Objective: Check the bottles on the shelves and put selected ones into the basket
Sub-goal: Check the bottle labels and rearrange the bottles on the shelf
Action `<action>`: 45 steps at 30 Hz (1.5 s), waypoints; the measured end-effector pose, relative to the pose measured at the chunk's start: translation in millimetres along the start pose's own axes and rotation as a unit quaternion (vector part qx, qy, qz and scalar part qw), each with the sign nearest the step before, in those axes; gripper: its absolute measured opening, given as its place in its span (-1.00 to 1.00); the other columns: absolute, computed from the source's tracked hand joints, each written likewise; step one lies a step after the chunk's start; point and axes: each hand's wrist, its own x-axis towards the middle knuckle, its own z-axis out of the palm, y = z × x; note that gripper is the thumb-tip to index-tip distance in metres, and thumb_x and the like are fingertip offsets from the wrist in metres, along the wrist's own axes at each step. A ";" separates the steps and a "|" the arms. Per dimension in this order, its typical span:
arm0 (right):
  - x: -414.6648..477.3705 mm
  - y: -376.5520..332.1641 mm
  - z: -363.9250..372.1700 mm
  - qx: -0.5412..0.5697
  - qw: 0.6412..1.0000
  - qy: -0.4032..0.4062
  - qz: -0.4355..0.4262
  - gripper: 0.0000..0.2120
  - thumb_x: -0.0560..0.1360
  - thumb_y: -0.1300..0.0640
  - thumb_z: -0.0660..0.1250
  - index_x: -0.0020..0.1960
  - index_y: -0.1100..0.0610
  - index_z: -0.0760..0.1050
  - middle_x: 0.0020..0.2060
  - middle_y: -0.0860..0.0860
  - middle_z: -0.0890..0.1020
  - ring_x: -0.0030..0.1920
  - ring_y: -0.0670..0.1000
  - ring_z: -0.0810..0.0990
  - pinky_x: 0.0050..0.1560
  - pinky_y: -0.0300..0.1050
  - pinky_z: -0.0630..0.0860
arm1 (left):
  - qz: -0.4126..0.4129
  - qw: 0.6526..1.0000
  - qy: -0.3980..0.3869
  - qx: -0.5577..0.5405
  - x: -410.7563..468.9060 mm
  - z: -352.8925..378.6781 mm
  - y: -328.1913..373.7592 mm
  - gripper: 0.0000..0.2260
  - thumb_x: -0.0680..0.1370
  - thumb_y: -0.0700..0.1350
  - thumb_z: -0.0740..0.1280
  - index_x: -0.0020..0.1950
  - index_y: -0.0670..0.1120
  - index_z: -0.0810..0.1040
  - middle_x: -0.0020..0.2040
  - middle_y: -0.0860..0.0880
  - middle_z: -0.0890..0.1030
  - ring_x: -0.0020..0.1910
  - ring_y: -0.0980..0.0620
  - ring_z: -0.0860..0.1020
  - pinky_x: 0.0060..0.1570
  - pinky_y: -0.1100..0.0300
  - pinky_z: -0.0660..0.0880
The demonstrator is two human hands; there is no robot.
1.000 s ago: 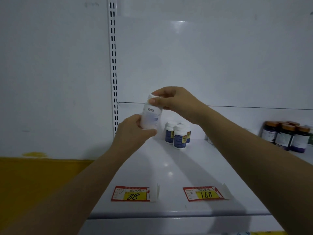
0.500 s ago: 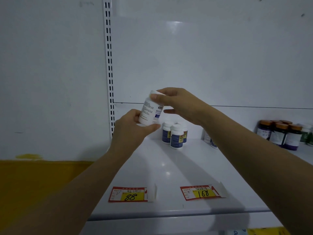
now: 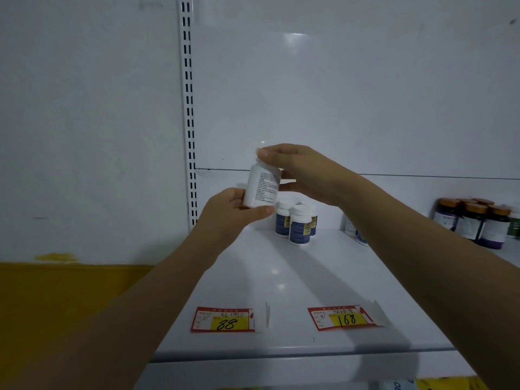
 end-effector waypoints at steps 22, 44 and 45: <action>2.1 -1.6 -2.1 0.009 0.998 0.053 -0.019 -0.59 0.47 -0.04 0.39 0.22 0.16 0.49 0.03 0.07 0.64 0.01 0.02 0.66 0.02 -0.13 0.62 | 0.009 0.999 0.017 0.027 -4.0 3.2 2.4 -0.72 0.41 0.03 0.44 0.06 -0.01 0.51 -0.13 0.14 0.58 -0.16 0.26 0.53 -0.23 0.40 0.38; 1.1 6.5 -3.0 0.126 0.991 -0.023 -0.041 -0.79 0.54 0.08 0.32 0.05 0.21 0.59 -0.11 0.05 0.65 -0.09 0.03 0.63 0.11 -0.07 0.57 | -0.015 1.000 -0.012 -0.025 -7.9 -3.5 4.3 -0.67 0.43 -0.02 0.44 0.17 0.02 0.53 -0.05 0.17 0.62 -0.04 0.23 0.56 0.05 0.26 0.44; 0.8 8.0 -4.5 0.137 0.989 -0.031 -0.041 -0.81 0.55 0.10 0.31 0.03 0.20 0.59 -0.11 0.05 0.64 -0.08 0.04 0.62 0.13 -0.05 0.55 | -0.014 0.999 -0.022 -0.019 -7.9 -3.3 4.1 -0.67 0.43 -0.03 0.44 0.18 0.02 0.54 -0.05 0.16 0.63 -0.04 0.23 0.57 0.04 0.29 0.45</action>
